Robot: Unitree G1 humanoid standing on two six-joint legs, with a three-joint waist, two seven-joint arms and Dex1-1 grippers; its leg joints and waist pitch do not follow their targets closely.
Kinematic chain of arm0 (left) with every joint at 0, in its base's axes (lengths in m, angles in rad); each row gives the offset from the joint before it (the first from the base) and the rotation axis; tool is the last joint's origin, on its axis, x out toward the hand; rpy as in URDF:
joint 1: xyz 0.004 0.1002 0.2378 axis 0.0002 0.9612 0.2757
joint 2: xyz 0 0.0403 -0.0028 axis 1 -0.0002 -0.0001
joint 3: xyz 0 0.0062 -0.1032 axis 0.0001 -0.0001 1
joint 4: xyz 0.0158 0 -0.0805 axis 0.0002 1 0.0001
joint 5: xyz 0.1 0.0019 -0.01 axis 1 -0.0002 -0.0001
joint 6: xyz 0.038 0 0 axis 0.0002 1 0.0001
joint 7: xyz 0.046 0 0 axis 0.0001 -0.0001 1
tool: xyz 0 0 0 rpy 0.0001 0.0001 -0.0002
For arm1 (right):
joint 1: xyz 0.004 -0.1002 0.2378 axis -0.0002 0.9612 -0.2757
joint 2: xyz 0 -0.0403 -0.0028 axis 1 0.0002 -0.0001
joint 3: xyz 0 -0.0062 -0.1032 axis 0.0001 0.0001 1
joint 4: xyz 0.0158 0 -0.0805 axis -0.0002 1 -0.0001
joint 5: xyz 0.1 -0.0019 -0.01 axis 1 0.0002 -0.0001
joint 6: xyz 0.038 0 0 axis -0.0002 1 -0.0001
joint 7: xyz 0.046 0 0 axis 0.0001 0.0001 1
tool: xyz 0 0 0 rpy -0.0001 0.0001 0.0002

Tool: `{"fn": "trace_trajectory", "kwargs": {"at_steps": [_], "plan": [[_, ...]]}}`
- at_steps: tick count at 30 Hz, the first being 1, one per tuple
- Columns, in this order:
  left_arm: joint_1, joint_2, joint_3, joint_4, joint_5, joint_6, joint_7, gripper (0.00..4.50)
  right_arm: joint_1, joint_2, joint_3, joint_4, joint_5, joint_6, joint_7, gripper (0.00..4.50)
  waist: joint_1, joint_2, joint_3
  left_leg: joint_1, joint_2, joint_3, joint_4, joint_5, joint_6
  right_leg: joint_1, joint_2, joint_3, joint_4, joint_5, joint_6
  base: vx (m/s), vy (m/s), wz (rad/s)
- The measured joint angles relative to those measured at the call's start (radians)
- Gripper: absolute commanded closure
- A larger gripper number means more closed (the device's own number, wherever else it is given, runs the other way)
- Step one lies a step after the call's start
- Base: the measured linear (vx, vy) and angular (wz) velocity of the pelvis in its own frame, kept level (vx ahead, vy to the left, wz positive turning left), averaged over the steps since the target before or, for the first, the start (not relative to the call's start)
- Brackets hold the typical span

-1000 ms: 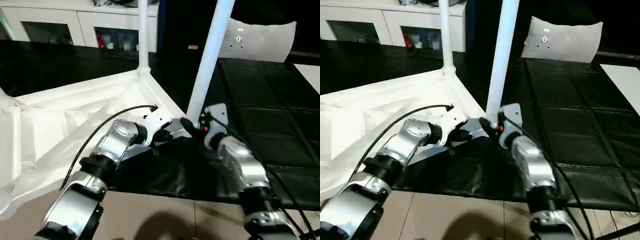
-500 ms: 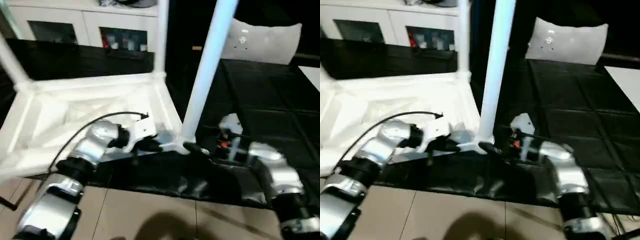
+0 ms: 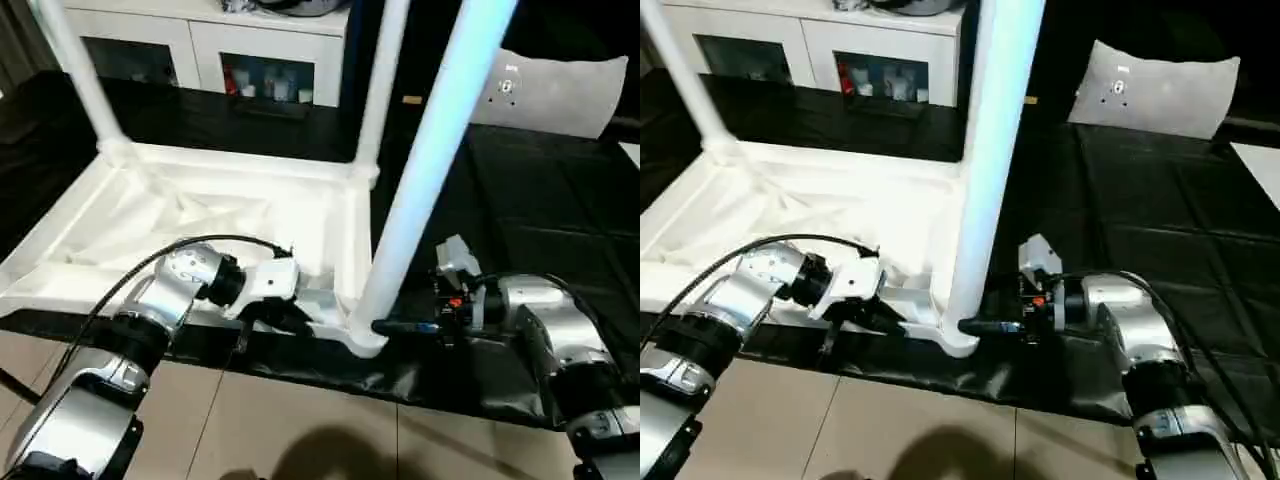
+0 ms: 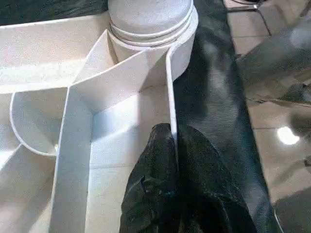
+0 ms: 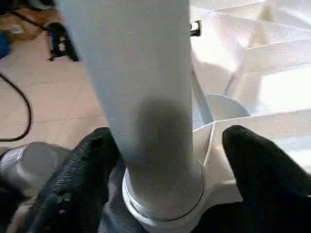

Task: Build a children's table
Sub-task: Rotate leg to tighten

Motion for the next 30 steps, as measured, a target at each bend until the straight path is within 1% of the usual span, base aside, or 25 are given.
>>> {"fn": "trace_trajectory", "kwargs": {"at_steps": [2,5,6,8,12,13,14,18,24,25,28,30], "plan": [[0.0,0.0,-0.003,0.0,0.0,-0.009,-0.009,4.5,0.0,0.008,0.006,0.001,-0.002,-0.007,0.008,1.29,0.002,0.0,0.0,0.0,0.0,0.0,0.001,0.0,0.0,0.0,0.0,0.0,0.001,0.0,0.0,0.0,0.0,0.0],[0.0,-0.001,-0.007,0.0,0.0,-0.017,-0.013,4.5,0.0,0.021,0.021,0.007,-0.003,-0.023,0.01,1.48,0.005,-0.001,0.0,0.0,0.0,0.0,0.001,0.0,0.0,0.0,0.0,0.0,0.002,0.0,0.0,0.0,0.0,0.0],[0.0,-0.001,-0.008,0.0,0.0,-0.019,-0.013,4.5,0.0,0.023,0.025,0.009,-0.003,-0.026,0.01,1.48,0.007,-0.001,0.0,0.0,0.0,0.0,0.001,0.0,0.0,0.0,0.0,0.0,0.002,0.0,0.0,0.0,0.0,0.0],[-0.001,-0.002,-0.009,0.001,0.001,-0.025,-0.013,4.5,0.0,0.023,0.03,0.012,-0.003,-0.027,0.013,1.74,0.01,-0.001,0.0,0.001,0.0,0.0,0.001,0.0,0.0,0.0,0.0,0.0,0.002,-0.001,0.001,0.0,0.0,0.0],[-0.002,-0.003,-0.01,0.005,0.0,-0.037,-0.013,4.5,0.0,0.025,0.034,0.012,-0.003,-0.025,0.03,1.85,0.013,-0.001,0.0,0.001,0.0,0.0,0.001,0.0,0.0,0.0,0.0,0.0,0.003,-0.001,0.001,0.0,0.0,0.0],[-0.002,-0.003,-0.01,0.006,0.0,-0.039,-0.013,4.5,0.0,0.025,0.035,0.012,-0.003,-0.023,0.032,2.11,0.013,-0.001,0.0,0.001,0.0,0.0,0.001,0.0,0.0,0.0,0.0,0.0,0.003,-0.001,0.001,0.0,0.0,0.0],[-0.002,-0.003,-0.01,0.007,0.001,-0.041,-0.013,4.5,0.0,0.025,0.036,0.012,-0.003,-0.021,0.036,2.11,0.013,-0.001,0.0,0.001,0.0,0.0,0.001,0.0,0.0,0.0,0.0,0.0,0.004,-0.001,0.001,0.0,0.0,0.0],[-0.003,-0.002,-0.012,0.009,0.0,-0.045,-0.016,4.5,0.0,0.025,0.037,0.011,-0.003,-0.02,0.037,2.37,0.014,-0.001,0.0,0.001,0.0,0.0,0.001,0.0,0.0,0.0,0.0,0.0,0.004,-0.001,0.001,0.0,0.0,0.0],[-0.003,-0.003,-0.01,0.009,-0.004,-0.036,-0.021,4.5,0.01,0.026,0.037,-0.005,0.001,0.002,0.035,2.45,0.015,-0.001,0.0,0.001,0.0,0.0,0.001,0.0,0.0,0.0,0.0,0.0,0.004,-0.002,0.002,0.0,0.0,0.0],[-0.002,-0.003,-0.008,0.009,-0.006,-0.027,-0.021,4.5,0.018,0.028,0.032,-0.017,0.003,0.017,0.027,2.45,0.015,-0.001,0.0,0.001,0.0,0.0,0.001,0.0,0.0,0.0,0.0,0.0,0.004,-0.002,0.002,0.0,0.0,0.0],[-0.001,-0.01,0.002,0.005,-0.018,0.013,-0.017,4.5,0.044,0.046,0.021,-0.064,0.02,0.069,-0.018,2.46,0.013,-0.001,0.0,0.001,0.0,0.0,0.001,0.0,-0.001,0.0,0.0,0.0,0.005,-0.003,0.004,0.0,0.0,0.0],[-0.001,-0.015,0.024,0.002,-0.015,0.091,0.023,4.5,0.054,0.071,0.008,-0.087,0.008,0.109,-0.113,2.46,0.009,-0.001,0.0,0.002,0.0,0.0,0.001,0.002,-0.003,0.002,0.0,0.0,0.007,-0.004,0.006,0.0,0.0,0.0]]}}
